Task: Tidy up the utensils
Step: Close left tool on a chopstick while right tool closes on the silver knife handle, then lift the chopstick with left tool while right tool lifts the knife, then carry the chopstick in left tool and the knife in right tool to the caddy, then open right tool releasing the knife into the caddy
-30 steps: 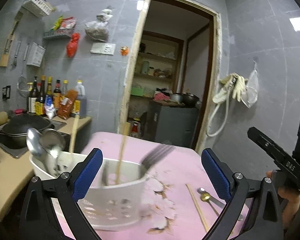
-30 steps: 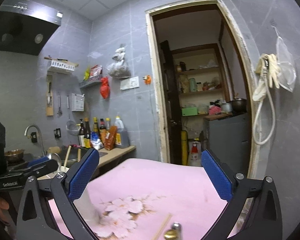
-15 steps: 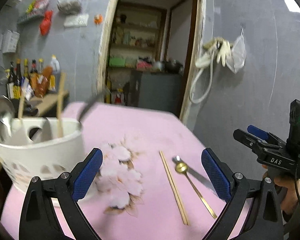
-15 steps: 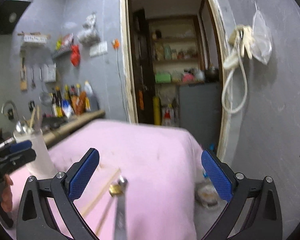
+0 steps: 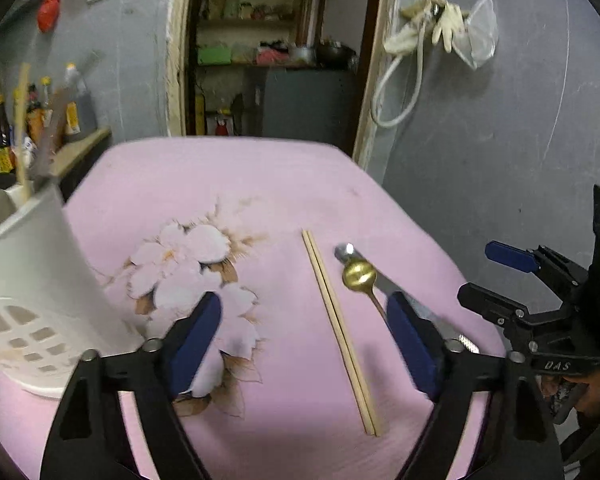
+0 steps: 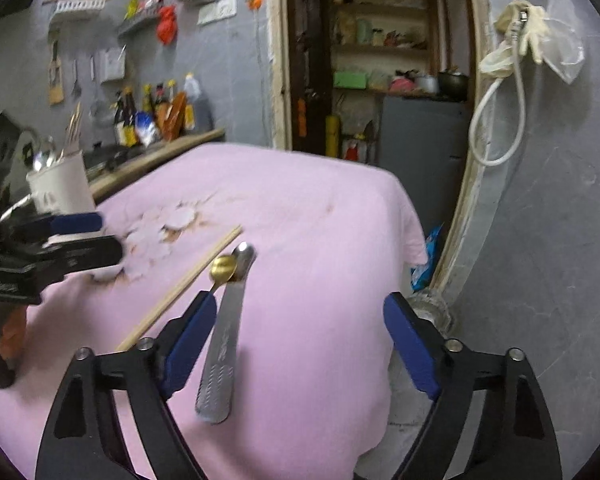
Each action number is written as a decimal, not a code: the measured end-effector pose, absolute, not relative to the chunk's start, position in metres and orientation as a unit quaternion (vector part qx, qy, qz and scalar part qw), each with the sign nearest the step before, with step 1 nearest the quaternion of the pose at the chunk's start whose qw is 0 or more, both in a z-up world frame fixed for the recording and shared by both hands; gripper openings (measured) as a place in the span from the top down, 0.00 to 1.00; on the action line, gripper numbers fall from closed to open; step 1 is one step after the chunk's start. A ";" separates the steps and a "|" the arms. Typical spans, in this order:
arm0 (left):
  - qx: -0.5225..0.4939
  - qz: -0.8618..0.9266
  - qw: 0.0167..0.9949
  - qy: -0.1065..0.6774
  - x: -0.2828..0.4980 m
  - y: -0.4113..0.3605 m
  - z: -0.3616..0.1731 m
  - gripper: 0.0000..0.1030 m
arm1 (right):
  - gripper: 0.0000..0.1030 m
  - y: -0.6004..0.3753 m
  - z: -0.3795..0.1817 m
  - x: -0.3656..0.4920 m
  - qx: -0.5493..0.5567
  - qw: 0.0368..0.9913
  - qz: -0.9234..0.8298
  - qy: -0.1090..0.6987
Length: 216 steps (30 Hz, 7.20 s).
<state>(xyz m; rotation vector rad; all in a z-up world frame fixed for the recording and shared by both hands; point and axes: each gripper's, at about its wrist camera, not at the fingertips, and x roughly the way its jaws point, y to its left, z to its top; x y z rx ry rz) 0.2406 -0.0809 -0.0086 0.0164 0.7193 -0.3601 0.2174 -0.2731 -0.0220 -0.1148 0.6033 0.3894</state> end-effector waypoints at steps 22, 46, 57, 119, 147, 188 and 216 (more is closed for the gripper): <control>-0.016 -0.196 0.868 0.456 0.279 -0.086 -0.041 0.74 | 0.46 -0.242 -0.042 0.222 -0.128 0.910 0.198 0.340; 0.015 -0.202 0.850 0.485 0.296 -0.104 -0.042 0.89 | 0.65 -0.228 -0.042 0.231 -0.136 0.907 0.189 0.351; -0.020 -0.187 0.853 0.486 0.285 -0.090 -0.044 0.96 | 0.83 -0.231 -0.044 0.221 -0.126 0.892 0.219 0.376; -0.055 -0.208 0.921 0.326 0.181 -0.019 0.016 0.98 | 0.87 -0.200 -0.004 0.159 -0.124 0.946 0.214 0.209; -0.105 -0.106 0.987 0.055 0.151 0.062 0.109 0.98 | 0.87 -0.120 0.106 0.160 -0.018 0.944 0.328 -0.008; -0.205 0.030 0.977 -0.042 0.198 0.188 0.068 0.98 | 0.87 -0.018 0.055 0.224 0.028 0.943 0.318 -0.095; -0.196 0.010 0.980 -0.020 0.187 0.180 0.057 0.97 | 0.78 -0.009 0.048 0.212 -0.011 0.946 0.304 -0.114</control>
